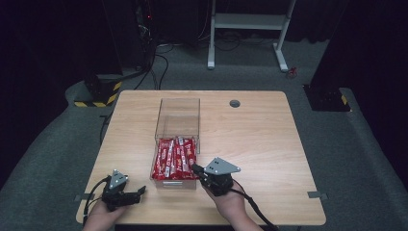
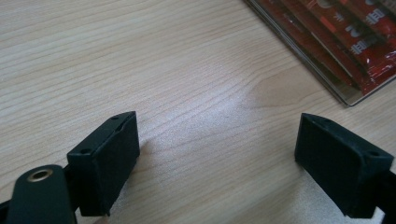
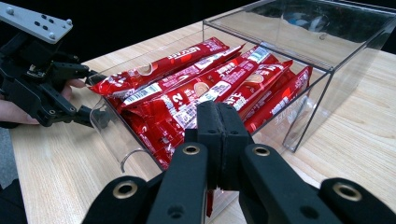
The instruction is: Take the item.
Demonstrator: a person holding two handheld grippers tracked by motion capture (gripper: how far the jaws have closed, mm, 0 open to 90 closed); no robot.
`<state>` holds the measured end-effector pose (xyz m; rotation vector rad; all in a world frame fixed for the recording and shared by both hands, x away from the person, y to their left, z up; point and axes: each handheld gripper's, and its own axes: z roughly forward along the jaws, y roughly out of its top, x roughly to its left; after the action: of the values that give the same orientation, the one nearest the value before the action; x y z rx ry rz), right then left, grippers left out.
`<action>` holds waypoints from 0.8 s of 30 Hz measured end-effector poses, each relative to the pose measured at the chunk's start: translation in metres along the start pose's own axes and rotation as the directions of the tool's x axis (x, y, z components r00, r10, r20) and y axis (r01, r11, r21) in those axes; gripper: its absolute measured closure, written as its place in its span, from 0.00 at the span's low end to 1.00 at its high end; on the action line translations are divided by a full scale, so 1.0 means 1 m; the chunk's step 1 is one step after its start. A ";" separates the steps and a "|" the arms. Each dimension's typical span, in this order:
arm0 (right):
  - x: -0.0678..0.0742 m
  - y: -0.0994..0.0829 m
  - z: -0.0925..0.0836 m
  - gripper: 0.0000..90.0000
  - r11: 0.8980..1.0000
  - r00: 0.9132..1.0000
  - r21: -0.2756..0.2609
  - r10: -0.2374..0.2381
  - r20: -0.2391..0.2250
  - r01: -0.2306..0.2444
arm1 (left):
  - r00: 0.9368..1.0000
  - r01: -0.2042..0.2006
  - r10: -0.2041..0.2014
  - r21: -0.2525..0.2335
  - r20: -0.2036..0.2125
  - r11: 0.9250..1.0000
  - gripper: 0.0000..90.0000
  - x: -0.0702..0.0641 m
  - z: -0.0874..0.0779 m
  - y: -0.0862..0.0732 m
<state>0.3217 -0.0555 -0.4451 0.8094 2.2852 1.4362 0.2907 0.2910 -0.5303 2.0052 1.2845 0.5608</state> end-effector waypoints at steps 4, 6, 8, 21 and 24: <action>0.001 0.000 0.000 1.00 1.000 1.000 -0.004 0.000 -0.006 0.000 | 1.000 0.001 -0.001 0.000 0.001 1.000 0.16 0.000 0.000 0.000; 0.001 0.000 -0.001 1.00 1.000 1.000 -0.006 -0.006 -0.005 0.006 | 1.000 0.001 -0.001 0.000 0.000 1.000 0.16 0.000 0.000 0.000; 0.001 0.001 -0.002 1.00 1.000 1.000 -0.009 -0.004 -0.008 0.004 | 1.000 0.001 -0.001 0.000 0.000 1.000 0.16 0.000 0.000 0.000; 0.001 0.006 -0.011 1.00 0.999 1.000 -0.052 -0.010 -0.012 0.009 | 1.000 0.002 -0.002 0.000 0.001 1.000 0.16 0.000 0.000 0.000; 0.000 0.007 -0.013 1.00 0.998 1.000 -0.060 -0.008 -0.007 0.007 | 1.000 0.001 -0.001 -0.001 0.000 1.000 0.16 0.000 0.000 0.000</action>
<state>0.3166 -0.0626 -0.4324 0.7778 2.2364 1.4997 0.2906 0.2909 -0.5303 2.0037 1.2854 0.5602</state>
